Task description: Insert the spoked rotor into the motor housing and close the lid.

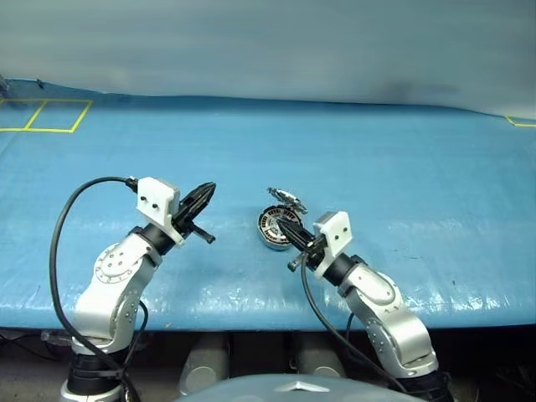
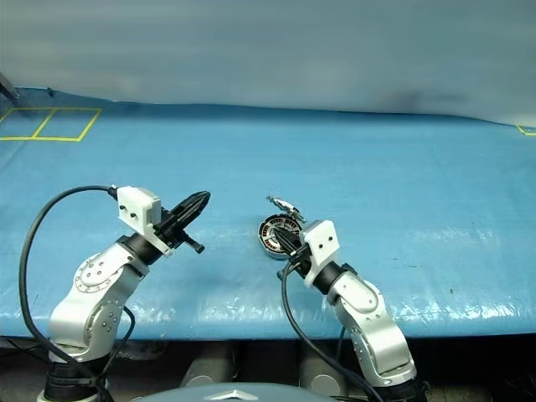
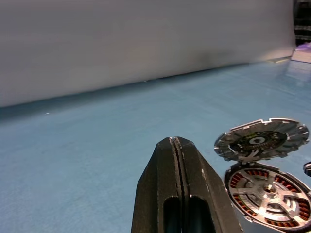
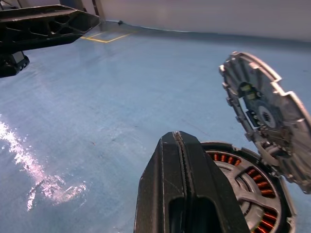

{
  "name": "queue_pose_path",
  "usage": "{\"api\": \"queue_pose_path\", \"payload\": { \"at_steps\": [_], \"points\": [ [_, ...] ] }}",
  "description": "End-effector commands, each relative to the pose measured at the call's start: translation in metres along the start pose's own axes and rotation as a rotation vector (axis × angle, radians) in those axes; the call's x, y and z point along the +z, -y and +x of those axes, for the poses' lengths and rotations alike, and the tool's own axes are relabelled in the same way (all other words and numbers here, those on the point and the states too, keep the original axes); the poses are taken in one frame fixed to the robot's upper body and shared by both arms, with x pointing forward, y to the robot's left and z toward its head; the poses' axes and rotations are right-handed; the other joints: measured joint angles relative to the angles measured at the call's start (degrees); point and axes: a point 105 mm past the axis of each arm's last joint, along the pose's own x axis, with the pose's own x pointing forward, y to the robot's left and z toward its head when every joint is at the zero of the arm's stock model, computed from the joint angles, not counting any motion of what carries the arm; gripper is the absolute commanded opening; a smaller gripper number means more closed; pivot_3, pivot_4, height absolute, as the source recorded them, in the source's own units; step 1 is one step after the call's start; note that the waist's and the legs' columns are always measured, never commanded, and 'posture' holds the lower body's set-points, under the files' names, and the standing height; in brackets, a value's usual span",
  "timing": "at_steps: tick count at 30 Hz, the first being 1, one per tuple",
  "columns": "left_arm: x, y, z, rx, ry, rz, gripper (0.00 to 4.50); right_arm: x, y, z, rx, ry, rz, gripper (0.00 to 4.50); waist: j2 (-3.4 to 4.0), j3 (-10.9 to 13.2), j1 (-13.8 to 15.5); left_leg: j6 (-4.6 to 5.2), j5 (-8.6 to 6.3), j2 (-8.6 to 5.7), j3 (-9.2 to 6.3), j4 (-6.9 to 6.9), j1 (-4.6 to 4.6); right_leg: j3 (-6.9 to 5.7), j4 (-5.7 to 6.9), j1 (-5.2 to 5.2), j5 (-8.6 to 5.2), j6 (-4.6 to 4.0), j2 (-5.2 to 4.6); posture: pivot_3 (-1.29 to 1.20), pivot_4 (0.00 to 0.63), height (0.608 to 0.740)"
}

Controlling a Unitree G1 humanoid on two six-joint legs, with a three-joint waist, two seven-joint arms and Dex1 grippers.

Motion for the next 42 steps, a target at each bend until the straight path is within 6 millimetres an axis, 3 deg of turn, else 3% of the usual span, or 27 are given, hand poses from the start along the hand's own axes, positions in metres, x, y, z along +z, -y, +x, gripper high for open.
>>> {"api": "queue_pose_path", "payload": {
  "at_steps": [1, 6, 9, 15, 21, 25, 27, 30, 34, 38, 42],
  "points": [
    [0.009, 0.001, -0.001, 0.003, 0.05, 0.034, 0.02, 0.003, -0.002, 0.009, -0.032, 0.037, -0.004, 0.0, 0.0, 0.0, -0.01, 0.0, 0.0, 0.0, 0.0, -0.01, 0.0, 0.0, 0.0, 0.0, 0.0, 0.0, 0.0, 0.0, 0.15, 0.74],
    [0.008, 0.009, -0.001, -0.044, 0.059, 0.052, 0.02, -0.007, 0.003, 0.018, -0.085, 0.035, 0.012, 0.0, 0.01, 0.0, -0.08, 0.0, 0.0, -0.01, 0.01, -0.06, 0.0, 0.0, -0.02, -0.02, 0.0, 0.0, 0.0, 0.0, 0.15, 0.74],
    [0.005, 0.024, -0.003, -0.127, 0.064, 0.072, 0.02, -0.019, 0.01, 0.02, -0.128, 0.007, 0.017, 0.0, 0.02, 0.0, -0.29, 0.0, 0.0, 0.0, 0.02, -0.06, 0.02, 0.0, -0.02, -0.01, 0.0, 0.0, 0.01, 0.0, 0.15, 0.74],
    [-0.017, 0.05, -0.011, -0.269, -0.012, 0.036, 0.02, -0.038, 0.012, 0.017, -0.139, -0.082, -0.006, 0.0, 0.05, -0.02, -0.63, 0.0, 0.0, 0.01, 0.04, -0.15, 0.05, 0.02, -0.03, -0.02, -0.01, -0.02, 0.0, 0.0, 0.15, 0.74],
    [-0.041, 0.059, -0.014, -0.295, -0.119, 0.028, 0.02, -0.02, -0.001, -0.005, 0.055, -0.097, -0.025, 0.0, 0.07, 0.0, -0.58, 0.01, 0.0, 0.0, 0.03, -0.13, 0.02, 0.01, -0.07, -0.02, -0.01, -0.01, -0.02, 0.0, 0.15, 0.74],
    [-0.049, 0.065, -0.015, -0.314, -0.158, 0.019, 0.02, -0.006, 0.005, -0.034, 0.185, -0.194, -0.121, 0.0, 0.15, 0.06, -0.54, 0.02, -0.01, 0.01, 0.02, -0.13, 0.0, -0.01, -0.08, -0.05, -0.02, -0.01, -0.03, 0.0, 0.15, 0.74],
    [-0.052, 0.067, -0.015, -0.326, -0.172, 0.036, 0.02, -0.001, 0.023, -0.048, 0.17, -0.274, -0.176, 0.0, 0.14, 0.07, -0.49, 0.02, -0.01, 0.01, 0.02, -0.12, -0.01, -0.03, -0.07, -0.04, -0.02, -0.01, -0.04, 0.0, 0.15, 0.74],
    [-0.056, 0.071, -0.014, -0.349, -0.185, 0.034, 0.02, 0.004, 0.064, -0.063, 0.03, -0.404, -0.317, 0.0, 0.34, 0.16, -0.38, 0.01, -0.01, 0.02, 0.04, -0.12, -0.04, -0.06, -0.07, -0.08, -0.03, -0.03, -0.04, 0.0, 0.15, 0.74],
    [-0.057, 0.072, -0.013, -0.334, -0.176, 0.054, 0.02, 0.018, 0.109, -0.058, -0.214, -0.413, -0.422, 0.0, 0.19, 0.24, -0.46, 0.1, -0.02, -0.04, 0.22, -0.04, -0.06, -0.06, -0.09, -0.1, -0.01, 0.02, -0.19, 0.0, 0.15, 0.74],
    [-0.06, 0.067, -0.009, -0.271, -0.162, 0.097, 0.02, 0.023, 0.126, -0.038, -0.293, -0.414, -0.55, 0.0, 0.17, 0.25, -0.4, 0.11, -0.01, -0.04, 0.2, -0.11, -0.08, -0.07, -0.1, -0.13, 0.0, 0.02, -0.19, 0.0, 0.15, 0.74],
    [-0.06, 0.063, -0.006, -0.202, -0.122, 0.111, 0.02, 0.033, 0.121, -0.004, -0.217, -0.325, -0.594, 0.0, 0.17, 0.25, -0.56, 0.14, -0.03, -0.06, 0.24, -0.15, -0.07, -0.04, -0.15, -0.13, 0.02, 0.05, -0.2, 0.0, 0.15, 0.74]
  ]
}}
